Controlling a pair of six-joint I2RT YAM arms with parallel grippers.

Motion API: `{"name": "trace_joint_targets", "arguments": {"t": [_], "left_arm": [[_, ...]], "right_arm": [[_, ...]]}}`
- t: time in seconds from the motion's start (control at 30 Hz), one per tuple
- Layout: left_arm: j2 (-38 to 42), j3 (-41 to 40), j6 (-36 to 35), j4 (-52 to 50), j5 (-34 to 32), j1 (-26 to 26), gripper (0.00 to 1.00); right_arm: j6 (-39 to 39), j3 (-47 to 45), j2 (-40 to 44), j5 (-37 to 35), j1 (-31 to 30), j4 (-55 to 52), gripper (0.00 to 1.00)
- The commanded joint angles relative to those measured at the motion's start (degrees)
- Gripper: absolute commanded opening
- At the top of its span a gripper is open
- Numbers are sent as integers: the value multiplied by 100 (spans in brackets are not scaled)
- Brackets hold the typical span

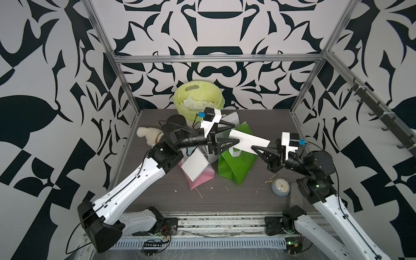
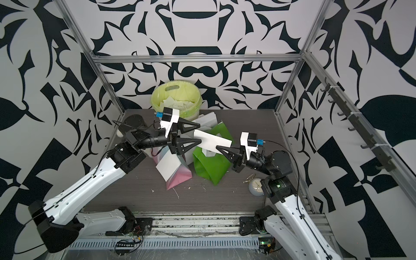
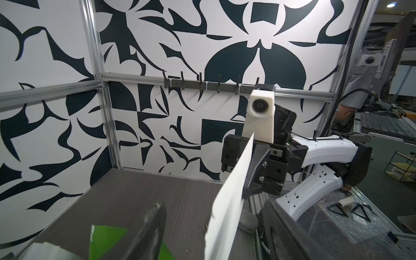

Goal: Shred takeout receipts and throw away
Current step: Shred the takeout receipt.

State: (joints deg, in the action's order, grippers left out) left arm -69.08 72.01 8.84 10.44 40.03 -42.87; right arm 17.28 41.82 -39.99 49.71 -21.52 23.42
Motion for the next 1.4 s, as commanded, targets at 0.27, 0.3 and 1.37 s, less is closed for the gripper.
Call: {"name": "trace_joint_targets", "arguments": {"t": [0.27,0.3,1.37], "left_arm": [[-305,423,407,236,381,-78,49],[-320,449,404,215,390,-97,48],[-234,1161,-2175,-2931,-1469,-866,0]], "right_arm": [[11,80,-132,-146,-264,482,0],[2,96,-151,-155,-286,481,0],[-3044,1583,-245,-690,-459,-3062,57]]}}
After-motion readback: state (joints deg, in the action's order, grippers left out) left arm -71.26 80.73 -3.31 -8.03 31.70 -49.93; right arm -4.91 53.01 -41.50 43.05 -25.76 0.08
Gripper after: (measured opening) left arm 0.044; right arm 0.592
